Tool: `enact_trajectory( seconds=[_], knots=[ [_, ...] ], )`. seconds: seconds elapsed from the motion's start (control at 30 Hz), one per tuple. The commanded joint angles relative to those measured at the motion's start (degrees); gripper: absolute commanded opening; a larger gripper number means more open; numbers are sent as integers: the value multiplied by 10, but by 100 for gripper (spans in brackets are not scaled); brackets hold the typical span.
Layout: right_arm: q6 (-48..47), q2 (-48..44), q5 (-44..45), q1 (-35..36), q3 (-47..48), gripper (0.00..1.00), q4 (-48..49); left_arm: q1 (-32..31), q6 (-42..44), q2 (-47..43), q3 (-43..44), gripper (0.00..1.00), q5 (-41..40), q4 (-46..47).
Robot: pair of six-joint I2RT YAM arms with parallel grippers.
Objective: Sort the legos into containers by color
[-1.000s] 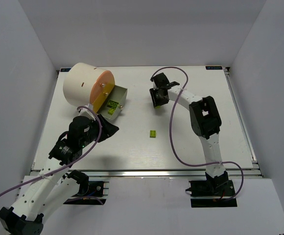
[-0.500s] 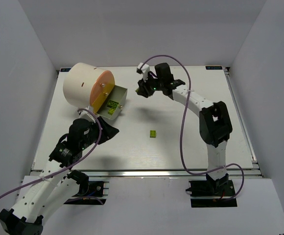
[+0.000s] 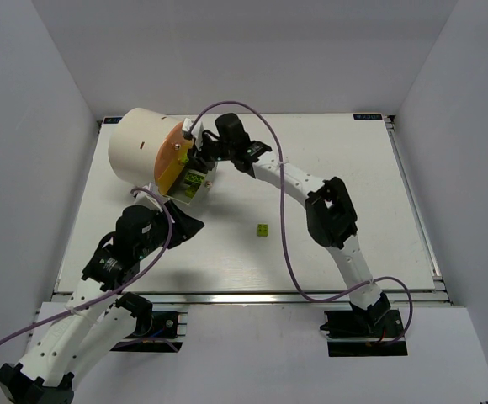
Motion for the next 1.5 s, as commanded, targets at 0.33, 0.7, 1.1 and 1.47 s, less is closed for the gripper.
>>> enact_trajectory(
  seconds=[0.33,0.7,1.1,1.47],
  knots=[
    [14,-43,40,-14,-11,69,6,1,-1,42,4,58,37,66],
    [163,-160,65,-165,-86,0,-215,-39,32,304,78,34,120,133],
    [76,-325,-134,-364,-332,81,-281,-201,67,636,362,80,-19,-24],
    [77,-364,-167,-412,-369,82,-275,-256,73,840,573,79,-180,-172]
  ],
)
